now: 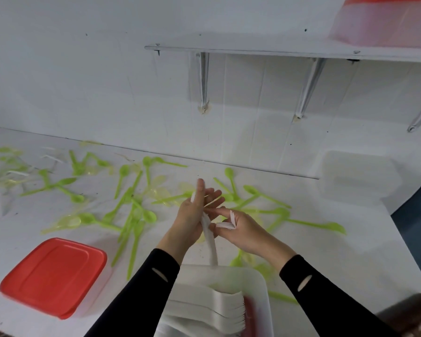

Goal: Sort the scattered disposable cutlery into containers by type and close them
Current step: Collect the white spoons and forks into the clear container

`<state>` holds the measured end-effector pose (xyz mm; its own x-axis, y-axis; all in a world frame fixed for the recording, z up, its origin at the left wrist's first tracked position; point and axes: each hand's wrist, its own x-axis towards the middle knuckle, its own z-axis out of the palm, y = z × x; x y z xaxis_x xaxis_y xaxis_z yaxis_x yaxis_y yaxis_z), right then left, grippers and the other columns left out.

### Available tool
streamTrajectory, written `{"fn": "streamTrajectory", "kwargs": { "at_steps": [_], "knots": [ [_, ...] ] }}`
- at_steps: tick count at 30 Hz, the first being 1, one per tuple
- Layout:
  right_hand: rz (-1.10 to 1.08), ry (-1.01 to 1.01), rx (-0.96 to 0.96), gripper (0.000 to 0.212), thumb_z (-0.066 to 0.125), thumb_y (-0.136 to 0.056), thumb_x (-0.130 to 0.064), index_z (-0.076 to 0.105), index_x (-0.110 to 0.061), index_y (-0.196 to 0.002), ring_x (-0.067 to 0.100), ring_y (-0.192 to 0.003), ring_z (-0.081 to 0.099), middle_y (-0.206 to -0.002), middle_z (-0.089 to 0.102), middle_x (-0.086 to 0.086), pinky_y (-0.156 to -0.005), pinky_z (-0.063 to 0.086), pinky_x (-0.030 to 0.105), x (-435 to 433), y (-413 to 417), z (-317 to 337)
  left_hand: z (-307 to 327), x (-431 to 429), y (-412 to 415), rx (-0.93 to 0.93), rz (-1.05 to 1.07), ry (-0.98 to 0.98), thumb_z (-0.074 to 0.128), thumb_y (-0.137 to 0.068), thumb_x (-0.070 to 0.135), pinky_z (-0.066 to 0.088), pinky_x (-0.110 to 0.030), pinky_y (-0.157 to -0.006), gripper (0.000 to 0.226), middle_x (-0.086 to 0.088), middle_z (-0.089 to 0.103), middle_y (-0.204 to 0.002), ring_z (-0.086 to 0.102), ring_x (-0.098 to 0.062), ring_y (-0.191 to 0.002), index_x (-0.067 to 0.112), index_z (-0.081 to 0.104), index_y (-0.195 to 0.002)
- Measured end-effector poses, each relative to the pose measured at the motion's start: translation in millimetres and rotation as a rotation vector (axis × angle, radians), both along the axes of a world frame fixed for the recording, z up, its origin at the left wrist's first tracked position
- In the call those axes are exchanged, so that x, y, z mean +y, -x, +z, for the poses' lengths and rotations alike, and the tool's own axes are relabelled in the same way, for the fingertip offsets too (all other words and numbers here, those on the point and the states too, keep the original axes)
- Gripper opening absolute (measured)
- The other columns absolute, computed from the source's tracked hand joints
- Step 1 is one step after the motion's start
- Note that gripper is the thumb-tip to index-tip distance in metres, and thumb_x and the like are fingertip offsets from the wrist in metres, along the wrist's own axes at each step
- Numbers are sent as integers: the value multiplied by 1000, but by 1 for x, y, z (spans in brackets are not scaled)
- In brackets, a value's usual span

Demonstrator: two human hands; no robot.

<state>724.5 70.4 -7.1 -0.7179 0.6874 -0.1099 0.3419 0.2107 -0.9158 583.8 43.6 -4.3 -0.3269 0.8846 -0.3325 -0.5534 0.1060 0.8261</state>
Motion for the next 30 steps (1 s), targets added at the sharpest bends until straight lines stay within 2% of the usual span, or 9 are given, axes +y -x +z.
{"fn": "streamTrajectory", "kwargs": {
  "at_steps": [3, 6, 9, 11, 15, 20, 23, 26, 30],
  "knots": [
    [-47, -55, 11, 27, 63, -92, -23, 64, -41, -111, -2, -99, 62, -104, 69, -19, -92, 46, 21, 0, 0, 1, -2, -2, -5, 72, -47, 14, 66, -87, 38, 57, -36, -73, 39, -12, 73, -103, 73, -24, -85, 1, 63, -96],
    [-293, -101, -4, 22, 62, -85, -31, 47, -29, -101, 3, -73, 52, -92, 51, -11, -66, 41, 19, 5, -2, 7, -5, -1, -2, 88, 49, -57, 61, -95, 30, 58, -30, -69, 34, -15, 72, -95, 73, -27, -82, -4, 64, -96],
    [-391, 202, 132, 13, 49, -87, -22, 39, -19, -95, 11, -54, 34, -74, 36, -3, -49, 31, 24, 10, -1, 13, -6, -2, -3, 294, -21, -67, 66, -89, 35, 54, -26, -64, 34, -8, 73, -88, 65, -17, -68, 2, 67, -97],
    [-389, 412, 256, 3, 47, -95, -10, 46, -12, -98, 12, -50, 32, -71, 39, 0, -43, 28, 24, 10, -1, 17, -6, -3, -7, 392, -83, -70, 69, -85, 37, 45, -23, -57, 36, -1, 68, -77, 51, -11, -59, 5, 68, -101],
    [-316, 470, 348, 15, 59, -97, -20, 69, -11, -106, 10, -60, 51, -73, 60, -4, -49, 45, 25, 5, -2, 21, -8, -4, -8, 372, -145, -137, 76, -83, 33, 39, -21, -55, 37, 6, 57, -67, 46, -8, -58, 3, 69, -103],
    [-324, 459, 341, 15, 61, -97, -22, 67, -14, -108, 14, -66, 60, -80, 62, 0, -57, 56, 28, 7, -4, 19, -6, -5, -7, 380, -144, -138, 71, -88, 21, 38, -20, -55, 18, 10, 54, -60, 44, -7, -55, 5, 68, -94],
    [-337, 405, 255, 25, 61, -97, -27, 59, -15, -119, 15, -59, 61, -92, 64, 7, -52, 52, 29, 8, -4, 18, -8, -2, -4, 395, -27, -73, 68, -92, 22, 40, -22, -57, 12, 11, 53, -56, 44, -9, -55, 10, 70, -89],
    [-305, 329, 161, 26, 61, -96, -31, 58, -20, -120, 13, -49, 47, -96, 72, 5, -44, 38, 23, 8, -6, 15, -15, 0, 6, 365, 117, -4, 67, -93, 26, 39, -25, -61, 18, 7, 50, -59, 45, -13, -59, 13, 66, -80],
    [-271, 293, 176, 21, 63, -95, -30, 61, -16, -112, 12, -48, 34, -93, 74, 3, -45, 29, 21, 9, -7, 15, -14, 1, 7, 98, 151, -71, 64, -95, 22, 51, -20, -71, 20, 2, 61, -69, 62, -11, -72, 8, 64, -81]
  ]
}}
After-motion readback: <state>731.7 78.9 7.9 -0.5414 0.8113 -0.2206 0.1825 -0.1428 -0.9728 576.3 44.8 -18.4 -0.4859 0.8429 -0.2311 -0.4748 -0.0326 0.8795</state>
